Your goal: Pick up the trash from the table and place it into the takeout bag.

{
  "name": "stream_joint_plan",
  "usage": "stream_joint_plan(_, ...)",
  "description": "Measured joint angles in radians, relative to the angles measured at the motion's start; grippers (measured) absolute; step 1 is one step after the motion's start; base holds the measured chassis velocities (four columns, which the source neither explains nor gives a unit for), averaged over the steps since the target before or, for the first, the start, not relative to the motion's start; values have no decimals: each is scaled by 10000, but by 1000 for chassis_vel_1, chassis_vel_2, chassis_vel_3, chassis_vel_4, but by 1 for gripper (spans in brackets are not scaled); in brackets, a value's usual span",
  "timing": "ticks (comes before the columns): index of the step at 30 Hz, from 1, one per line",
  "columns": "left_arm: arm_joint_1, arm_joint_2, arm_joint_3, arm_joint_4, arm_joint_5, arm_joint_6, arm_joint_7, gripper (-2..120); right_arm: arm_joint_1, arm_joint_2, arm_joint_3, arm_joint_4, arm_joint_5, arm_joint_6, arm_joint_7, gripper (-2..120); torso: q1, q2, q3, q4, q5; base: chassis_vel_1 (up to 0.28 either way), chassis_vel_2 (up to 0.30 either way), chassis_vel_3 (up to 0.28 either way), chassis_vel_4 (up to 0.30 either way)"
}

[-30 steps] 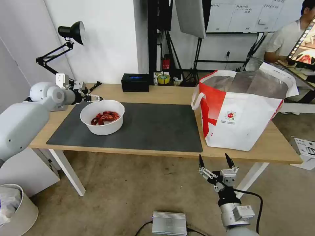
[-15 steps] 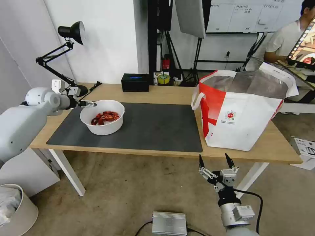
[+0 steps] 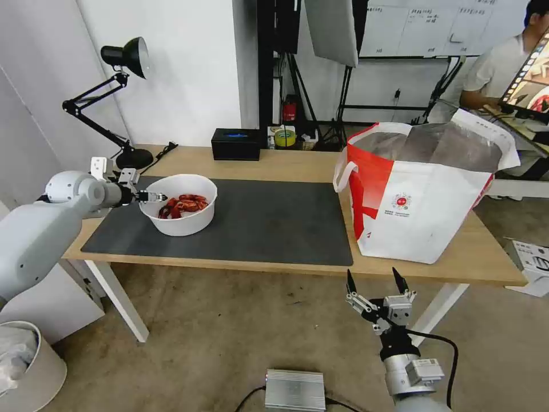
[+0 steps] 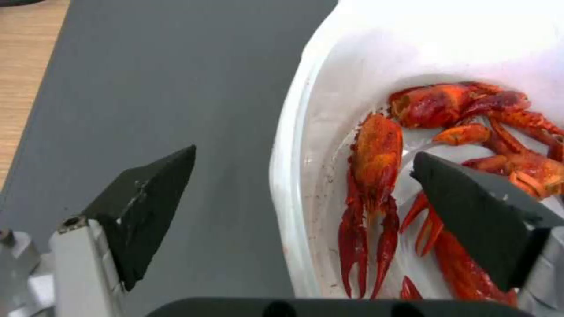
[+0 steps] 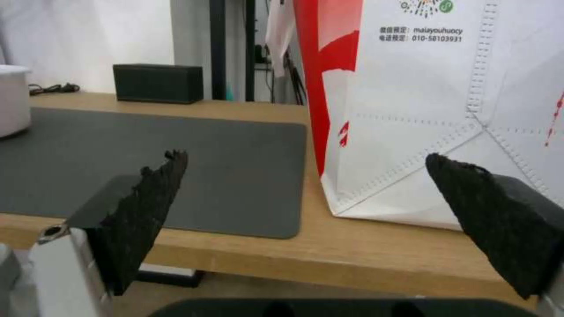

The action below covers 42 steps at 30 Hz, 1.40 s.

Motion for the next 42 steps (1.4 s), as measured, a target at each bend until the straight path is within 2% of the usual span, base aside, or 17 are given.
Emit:
stream_joint_plan(3,22,-1,-19,-6,33,-15,46,99,0,0,0,0,0,0,0,100,0,0,0,0,0,0,0,0,0)
stream_joint_plan(6,67,-14,-56,-42,86,-30,71,93,0,0,1,0,0,0,0,100,0,0,0,0,0,0,0,0,0)
stream_joint_plan(8,120,-28,-69,-93,127,-33,103,83,0,0,0,0,0,0,0,100,0,0,0,0,-2,0,0,0,0)
stream_joint_plan(9,120,-28,-69,-93,127,-33,103,83,0,0,0,0,0,0,0,100,0,0,0,0,-2,0,0,0,0)
stream_joint_plan(12,144,-36,-72,-124,149,-36,147,70,1,0,0,0,0,0,0,100,1,0,0,-1,-3,0,0,0,0)
stream_joint_plan(13,144,-36,-72,-124,149,-36,147,70,1,0,0,0,0,0,0,100,1,0,0,-1,-3,0,0,0,0)
stream_joint_plan(14,144,-38,-73,-136,166,-50,153,63,0,0,0,0,0,0,1,100,1,0,1,-1,-3,0,0,0,0)
stream_joint_plan(15,144,-38,-73,-136,166,-50,153,63,0,0,0,0,0,0,1,100,1,0,1,-1,-3,0,0,0,0)
stream_joint_plan(18,142,-39,-75,-243,173,-85,165,47,0,0,0,0,0,0,0,100,2,0,1,-1,-3,0,0,0,0)
stream_joint_plan(22,168,-49,-94,-313,170,-91,167,38,0,0,0,0,0,0,0,100,1,0,1,-1,-2,0,0,0,0)
stream_joint_plan(25,194,-69,-131,-397,167,-104,167,21,1,-1,0,0,0,0,0,100,1,0,0,-1,-1,0,0,0,0)
stream_joint_plan(27,199,-73,-133,-409,167,-107,165,18,0,0,0,0,0,0,0,100,1,0,0,-1,-1,0,0,0,0)
stream_joint_plan(30,226,-78,-159,-467,158,-116,165,3,0,0,0,0,0,0,0,100,1,-1,1,-1,-2,0,0,0,0)
stream_joint_plan(32,237,-67,-173,-514,149,-119,166,0,0,0,1,0,0,0,0,100,1,0,0,-1,-2,0,0,0,0)
stream_joint_plan(38,279,52,-228,-807,24,-117,130,0,0,0,0,0,0,0,0,100,2,-2,1,0,-3,0,0,0,0)
stream_joint_plan(42,347,229,-303,-1287,-342,-48,32,0,0,0,0,0,0,0,0,100,2,-1,1,0,-3,0,0,0,0)
